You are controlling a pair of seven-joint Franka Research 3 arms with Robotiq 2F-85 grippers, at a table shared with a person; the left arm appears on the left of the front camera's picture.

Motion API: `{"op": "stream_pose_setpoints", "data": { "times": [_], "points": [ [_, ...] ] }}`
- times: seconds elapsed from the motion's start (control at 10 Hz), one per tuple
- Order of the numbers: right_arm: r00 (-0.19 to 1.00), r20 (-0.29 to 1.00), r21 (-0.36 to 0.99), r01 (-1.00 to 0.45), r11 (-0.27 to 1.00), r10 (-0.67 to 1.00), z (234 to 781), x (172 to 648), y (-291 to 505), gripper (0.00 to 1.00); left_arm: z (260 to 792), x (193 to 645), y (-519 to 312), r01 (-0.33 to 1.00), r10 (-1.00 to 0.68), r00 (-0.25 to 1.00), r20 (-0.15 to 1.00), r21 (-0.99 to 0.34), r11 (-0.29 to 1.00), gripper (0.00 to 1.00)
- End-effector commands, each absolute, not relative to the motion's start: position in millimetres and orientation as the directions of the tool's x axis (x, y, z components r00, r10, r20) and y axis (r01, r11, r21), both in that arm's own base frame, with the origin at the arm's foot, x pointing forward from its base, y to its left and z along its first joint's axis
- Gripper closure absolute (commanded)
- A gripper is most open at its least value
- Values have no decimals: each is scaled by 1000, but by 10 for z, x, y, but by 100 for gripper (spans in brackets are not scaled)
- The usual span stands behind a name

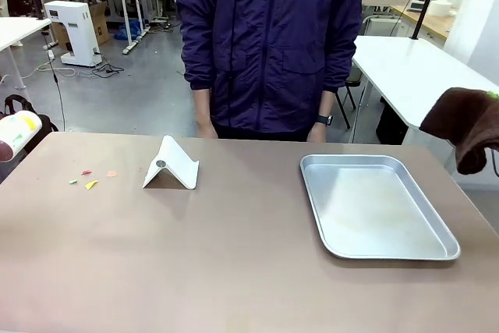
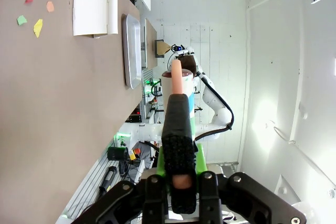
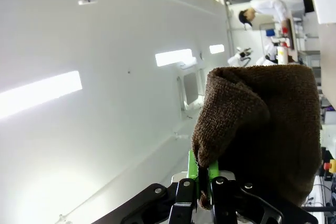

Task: Clean the surface of the table.
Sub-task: If a person points to the right, clean the right side of the table with your right hand, and if they point to the left, clean the left side with your left hand, then clean the area not pointed to by the person.

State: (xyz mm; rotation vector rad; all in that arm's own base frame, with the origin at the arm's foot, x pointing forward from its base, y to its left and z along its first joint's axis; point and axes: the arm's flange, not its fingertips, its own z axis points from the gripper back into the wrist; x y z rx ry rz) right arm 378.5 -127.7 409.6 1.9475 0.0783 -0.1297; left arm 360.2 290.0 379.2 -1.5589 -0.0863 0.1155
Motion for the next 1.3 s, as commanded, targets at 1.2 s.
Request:
{"op": "stream_pose_setpoints", "data": {
  "times": [1.2],
  "points": [
    [992, -123, 913, 105, -395, -20, 4098, 3869, -1262, 100, 3815, 3574, 2891, -20, 122, 992, -19, -1000, 4, 100]
  ]
}}
